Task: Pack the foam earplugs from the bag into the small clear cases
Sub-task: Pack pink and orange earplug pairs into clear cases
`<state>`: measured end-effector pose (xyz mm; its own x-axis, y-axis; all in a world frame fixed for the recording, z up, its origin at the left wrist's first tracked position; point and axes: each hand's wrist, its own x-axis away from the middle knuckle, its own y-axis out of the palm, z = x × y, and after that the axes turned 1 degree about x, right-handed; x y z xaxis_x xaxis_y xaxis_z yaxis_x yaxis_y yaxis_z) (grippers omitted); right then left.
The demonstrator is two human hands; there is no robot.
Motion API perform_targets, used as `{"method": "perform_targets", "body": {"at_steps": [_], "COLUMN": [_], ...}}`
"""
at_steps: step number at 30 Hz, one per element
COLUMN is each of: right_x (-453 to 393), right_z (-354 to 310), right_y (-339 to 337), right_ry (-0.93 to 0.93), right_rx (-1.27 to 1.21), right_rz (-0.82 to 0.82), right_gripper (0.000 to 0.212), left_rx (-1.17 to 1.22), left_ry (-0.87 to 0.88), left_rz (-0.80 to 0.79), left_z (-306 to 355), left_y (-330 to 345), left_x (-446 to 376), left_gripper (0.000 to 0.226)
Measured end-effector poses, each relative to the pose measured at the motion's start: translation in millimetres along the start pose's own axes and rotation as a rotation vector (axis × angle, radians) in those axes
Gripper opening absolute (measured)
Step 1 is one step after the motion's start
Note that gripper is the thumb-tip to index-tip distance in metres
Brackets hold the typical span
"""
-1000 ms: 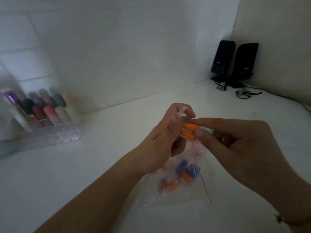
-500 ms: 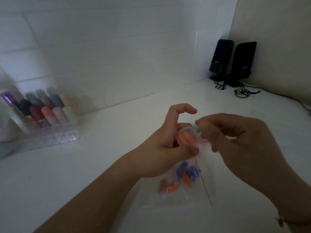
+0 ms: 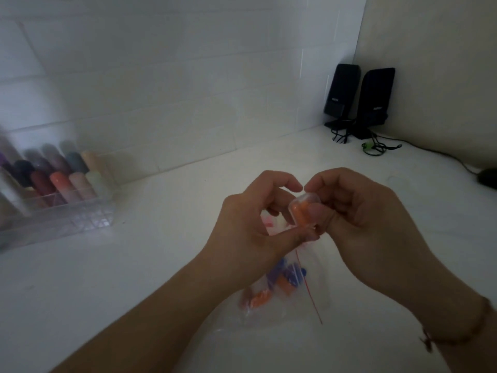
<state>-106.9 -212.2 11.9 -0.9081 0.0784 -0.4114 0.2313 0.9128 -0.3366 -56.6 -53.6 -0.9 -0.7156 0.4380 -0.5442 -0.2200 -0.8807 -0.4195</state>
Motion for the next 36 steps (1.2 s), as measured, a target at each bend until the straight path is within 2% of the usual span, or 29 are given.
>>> {"method": "perform_targets", "body": {"at_steps": [2, 5, 6, 9, 12, 15, 21, 23, 25, 28, 31, 33, 36], "right_x": [-3.0, -11.6, -13.7, -14.5, -11.2, -9.2, -9.1, -11.2, -16.9, -27.1, -25.0, -18.2, -8.4], "right_z": [-3.0, 4.1, 9.5, 24.8, 32.7, 35.8, 37.7, 34.1, 32.8, 45.2, 60.5, 71.0, 82.9], "right_y": [-8.9, -35.4, -42.7, -48.6, -40.8, -35.0, -30.9, -42.4, -62.5, -105.9, -150.0, -170.3, -179.8], "right_ry": [-0.007, 0.057, 0.112, 0.289, 0.365, 0.327, 0.316, 0.321, 0.331, 0.322, 0.378, 0.446, 0.431], "right_rx": [-0.034, 0.001, 0.064, 0.289, 0.42, 0.633, 0.754, 0.72, 0.683, 0.438, -0.219, -0.648, -0.956], "right_rz": [0.093, 0.239, 0.22, 0.017, -0.12, -0.123, -0.086, 0.002, 0.196, 0.599, 0.946, 1.089, 1.19], "right_gripper": [0.019, 0.013, 0.012, 0.012, 0.011, 0.016, 0.026, 0.029, 0.028, 0.028, 0.032, 0.029, 0.027], "left_rx": [-0.033, -0.203, -0.284, -0.432, -0.33, -0.222, -0.117, -0.133, -0.264, -0.534, -0.632, -0.675, -0.709], "left_ry": [0.004, -0.01, 0.02, 0.145, 0.163, 0.16, 0.134, 0.118, 0.065, 0.011, 0.042, 0.087, 0.149], "left_rz": [-0.038, -0.202, -0.253, -0.388, -0.473, -0.466, -0.354, -0.28, -0.247, -0.423, -0.625, -0.693, -0.738], "left_z": [1.4, 0.2, -1.0, -2.6, -0.9, -1.3, -8.8, -8.6, 2.2, 31.7, 46.7, 44.8, 39.8], "left_y": [0.6, -2.5, -3.5, -4.8, -4.5, -4.6, -4.7, -3.9, 0.6, 25.1, 72.0, 106.1, 147.1], "left_x": [1.1, 2.7, 3.5, 5.3, 5.5, 5.1, 3.3, -1.2, -11.2, -37.9, -70.4, -88.6, -103.5], "left_gripper": [0.057, 0.065, 0.064, 0.058, 0.045, 0.043, 0.035, 0.03, 0.029, 0.037, 0.045, 0.048, 0.05]}}
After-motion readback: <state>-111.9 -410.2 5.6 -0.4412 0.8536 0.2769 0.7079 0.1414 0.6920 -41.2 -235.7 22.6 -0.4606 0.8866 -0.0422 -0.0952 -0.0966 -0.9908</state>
